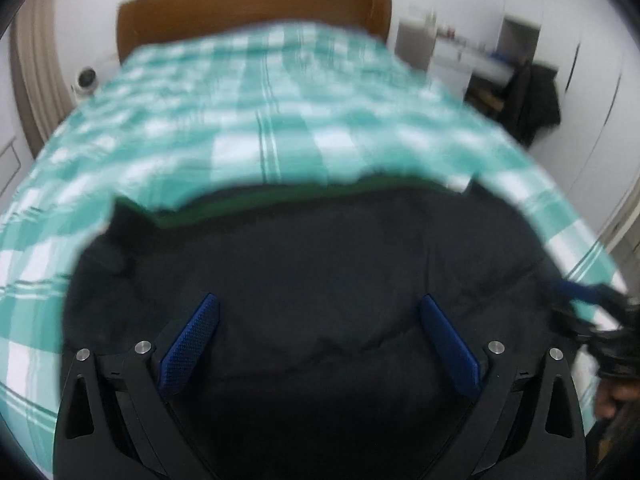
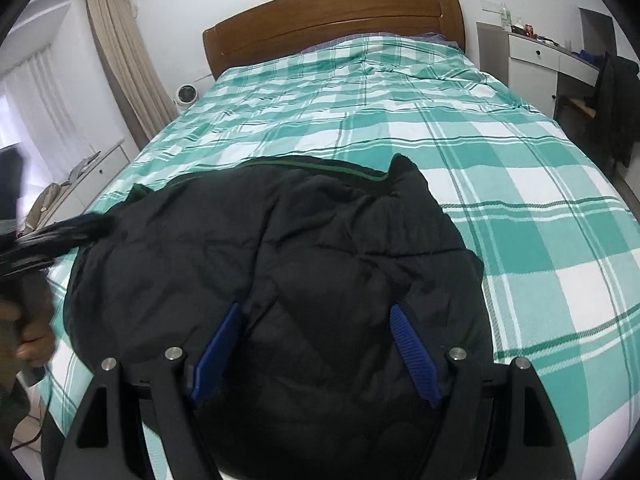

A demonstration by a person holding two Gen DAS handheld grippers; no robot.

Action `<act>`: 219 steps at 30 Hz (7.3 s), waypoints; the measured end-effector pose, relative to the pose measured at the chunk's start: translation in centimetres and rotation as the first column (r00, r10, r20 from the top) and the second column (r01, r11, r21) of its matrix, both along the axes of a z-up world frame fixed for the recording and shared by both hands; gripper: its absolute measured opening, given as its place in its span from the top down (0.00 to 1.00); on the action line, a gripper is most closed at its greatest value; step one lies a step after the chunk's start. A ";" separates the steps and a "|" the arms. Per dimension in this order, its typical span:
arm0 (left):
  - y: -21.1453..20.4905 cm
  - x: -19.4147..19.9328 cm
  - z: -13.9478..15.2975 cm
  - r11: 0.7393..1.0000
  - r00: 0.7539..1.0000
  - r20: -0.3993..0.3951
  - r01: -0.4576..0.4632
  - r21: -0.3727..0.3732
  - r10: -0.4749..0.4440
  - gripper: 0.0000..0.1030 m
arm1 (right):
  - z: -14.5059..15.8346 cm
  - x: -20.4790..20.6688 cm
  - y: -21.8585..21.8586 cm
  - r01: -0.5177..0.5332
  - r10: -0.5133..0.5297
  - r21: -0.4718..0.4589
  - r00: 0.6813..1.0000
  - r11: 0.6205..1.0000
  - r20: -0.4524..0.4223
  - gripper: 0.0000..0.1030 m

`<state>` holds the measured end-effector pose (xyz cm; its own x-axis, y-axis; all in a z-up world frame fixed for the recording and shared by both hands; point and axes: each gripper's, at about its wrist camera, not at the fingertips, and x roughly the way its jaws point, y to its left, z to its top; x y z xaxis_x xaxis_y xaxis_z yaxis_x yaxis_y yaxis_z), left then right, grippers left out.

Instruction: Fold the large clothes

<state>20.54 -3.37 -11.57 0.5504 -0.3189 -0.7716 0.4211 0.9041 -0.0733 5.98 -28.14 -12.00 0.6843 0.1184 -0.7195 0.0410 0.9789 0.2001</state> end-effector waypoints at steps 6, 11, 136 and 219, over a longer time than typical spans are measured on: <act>-0.3 -1.1 -2.5 1.000 0.999 0.035 -0.001 0.027 0.000 0.01 | -1.2 -1.2 -0.3 -0.003 0.003 0.027 1.000 1.000 -0.014 0.24; -0.2 -1.8 -2.5 0.998 0.999 0.041 0.000 0.055 -0.003 0.01 | -1.2 -1.7 -0.2 0.011 -0.011 0.040 1.000 0.999 -0.009 0.24; -0.3 -4.7 18.7 0.888 0.889 -0.167 0.377 -0.265 -0.427 0.01 | 10.1 -3.1 17.9 -0.194 0.254 -0.218 0.921 0.957 0.296 0.72; 21.9 1.8 0.5 0.980 0.956 -0.240 -0.188 -0.061 0.168 0.33 | 1.7 3.0 35.7 -0.542 0.536 -0.142 0.840 0.828 -0.079 0.56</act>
<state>22.29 18.48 -11.08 0.4128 -0.3000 -0.8600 0.2162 0.9495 -0.2275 9.00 7.56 -10.31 0.5187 0.3482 -0.7808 -0.4980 0.8654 0.0551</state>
